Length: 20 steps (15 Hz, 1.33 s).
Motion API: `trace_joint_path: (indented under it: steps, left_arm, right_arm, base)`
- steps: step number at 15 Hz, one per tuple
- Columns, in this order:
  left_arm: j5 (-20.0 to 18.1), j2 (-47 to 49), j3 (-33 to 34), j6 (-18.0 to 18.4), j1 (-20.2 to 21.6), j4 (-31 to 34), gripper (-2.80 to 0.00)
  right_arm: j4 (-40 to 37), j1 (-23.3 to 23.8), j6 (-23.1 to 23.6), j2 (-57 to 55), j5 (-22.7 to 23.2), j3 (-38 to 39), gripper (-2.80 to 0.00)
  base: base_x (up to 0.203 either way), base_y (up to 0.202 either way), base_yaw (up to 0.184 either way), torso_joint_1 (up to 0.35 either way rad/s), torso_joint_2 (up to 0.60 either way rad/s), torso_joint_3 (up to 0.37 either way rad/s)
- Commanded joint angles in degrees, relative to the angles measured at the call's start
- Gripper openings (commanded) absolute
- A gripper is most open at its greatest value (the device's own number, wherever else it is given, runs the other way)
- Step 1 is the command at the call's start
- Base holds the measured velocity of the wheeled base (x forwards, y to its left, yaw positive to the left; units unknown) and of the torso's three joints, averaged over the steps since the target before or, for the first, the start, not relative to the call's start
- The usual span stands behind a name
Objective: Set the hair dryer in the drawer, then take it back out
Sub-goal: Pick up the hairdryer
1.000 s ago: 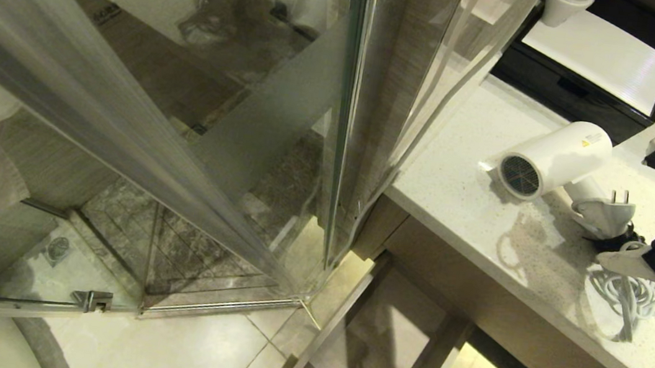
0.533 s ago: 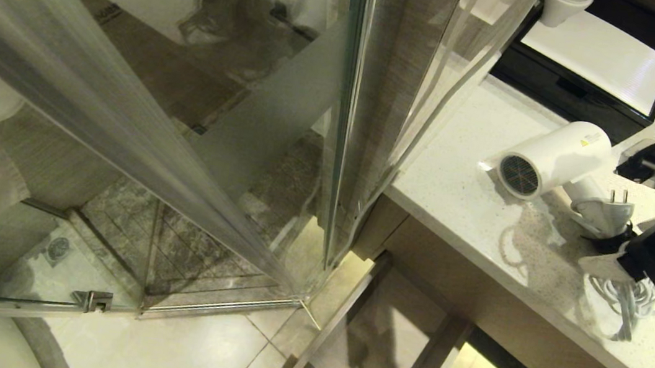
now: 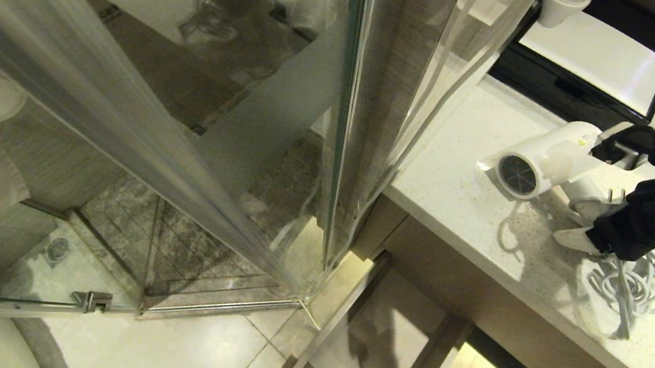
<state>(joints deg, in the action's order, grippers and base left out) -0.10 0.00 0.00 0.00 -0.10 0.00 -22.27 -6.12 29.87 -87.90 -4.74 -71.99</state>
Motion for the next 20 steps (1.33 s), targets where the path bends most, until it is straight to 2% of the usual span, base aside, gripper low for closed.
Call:
trace_joint_path:
  steps: [1, 20]
  left_arm:
    - [0.01, 0.00, 0.09, 0.00, 0.01, 0.00, -2.80]
    - [0.01, 0.00, 0.08, 0.00, 0.01, 0.00, -2.80]
  right_arm:
    - [-0.05, -0.03, 0.19, -1.04, -0.18, 0.09, 0.00]
    - [-1.90, 1.47, 0.02, 1.07, -0.27, 0.08, 0.00]
  base:
    - [0.000, 0.000, 0.000, 0.000, 0.00, 0.000]
    - [0.000, 0.000, 0.000, 0.000, 0.00, 0.000]
